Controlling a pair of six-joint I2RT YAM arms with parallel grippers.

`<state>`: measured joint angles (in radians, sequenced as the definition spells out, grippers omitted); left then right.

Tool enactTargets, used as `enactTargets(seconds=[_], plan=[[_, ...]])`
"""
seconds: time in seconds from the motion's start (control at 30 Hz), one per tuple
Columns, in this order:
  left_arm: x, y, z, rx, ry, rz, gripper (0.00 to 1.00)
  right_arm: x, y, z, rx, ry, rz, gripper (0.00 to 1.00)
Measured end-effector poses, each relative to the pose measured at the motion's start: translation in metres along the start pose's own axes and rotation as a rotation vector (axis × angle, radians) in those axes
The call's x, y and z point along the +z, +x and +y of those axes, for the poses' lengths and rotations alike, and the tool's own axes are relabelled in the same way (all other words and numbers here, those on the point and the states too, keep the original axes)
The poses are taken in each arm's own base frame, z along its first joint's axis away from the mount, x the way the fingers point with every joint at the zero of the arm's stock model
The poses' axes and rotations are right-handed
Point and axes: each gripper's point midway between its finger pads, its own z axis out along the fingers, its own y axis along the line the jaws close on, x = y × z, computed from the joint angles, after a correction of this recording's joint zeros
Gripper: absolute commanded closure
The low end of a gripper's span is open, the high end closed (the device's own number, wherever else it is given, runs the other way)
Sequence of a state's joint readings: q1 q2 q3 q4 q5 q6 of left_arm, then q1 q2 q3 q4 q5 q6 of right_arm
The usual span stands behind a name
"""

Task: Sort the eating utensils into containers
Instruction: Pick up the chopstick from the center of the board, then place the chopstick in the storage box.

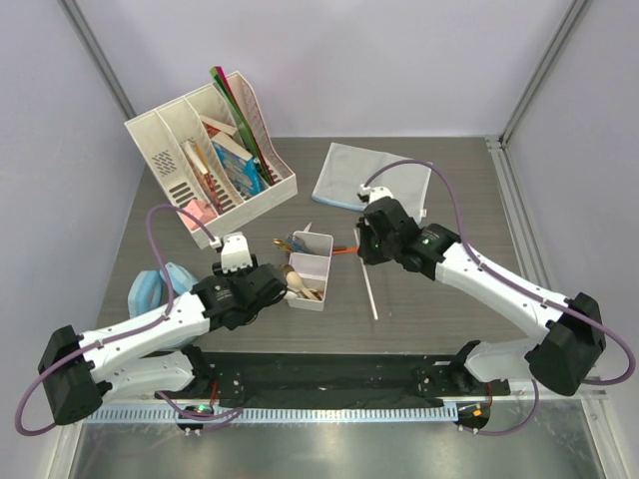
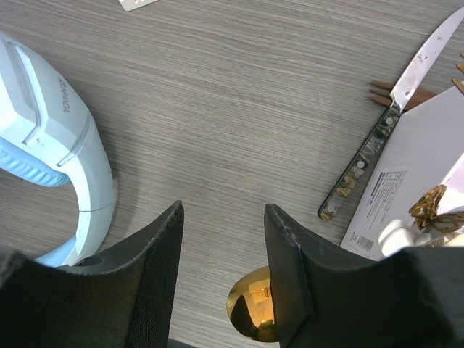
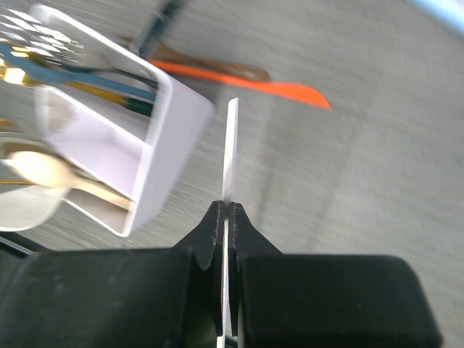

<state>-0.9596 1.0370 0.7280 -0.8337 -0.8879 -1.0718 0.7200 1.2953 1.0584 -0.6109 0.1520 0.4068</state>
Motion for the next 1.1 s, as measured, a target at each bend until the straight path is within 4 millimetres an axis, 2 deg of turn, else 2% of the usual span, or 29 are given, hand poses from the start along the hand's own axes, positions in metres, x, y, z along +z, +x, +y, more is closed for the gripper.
enactTargets(seconds=[0.13, 0.37, 0.63, 0.87, 1.1], plan=[[0.000, 0.001, 0.000, -0.001, 0.003, 0.006, 0.51, -0.006, -0.025, 0.031, -0.105, -0.066, -0.117, 0.99], [0.000, 0.003, 0.000, -0.007, 0.002, 0.019, 0.52, 0.001, -0.055, 0.053, -0.234, -0.102, -0.290, 0.99], [-0.001, 0.004, 0.000, -0.013, 0.002, 0.027, 0.52, 0.007, -0.092, 0.100, -0.352, -0.194, -0.501, 0.99], [-0.001, 0.004, 0.001, -0.009, 0.000, 0.028, 0.52, 0.011, -0.099, 0.135, -0.405, -0.252, -0.558, 0.99], [-0.001, 0.004, 0.001, -0.008, -0.001, 0.028, 0.53, 0.014, -0.109, 0.148, -0.432, -0.269, -0.634, 0.99]])
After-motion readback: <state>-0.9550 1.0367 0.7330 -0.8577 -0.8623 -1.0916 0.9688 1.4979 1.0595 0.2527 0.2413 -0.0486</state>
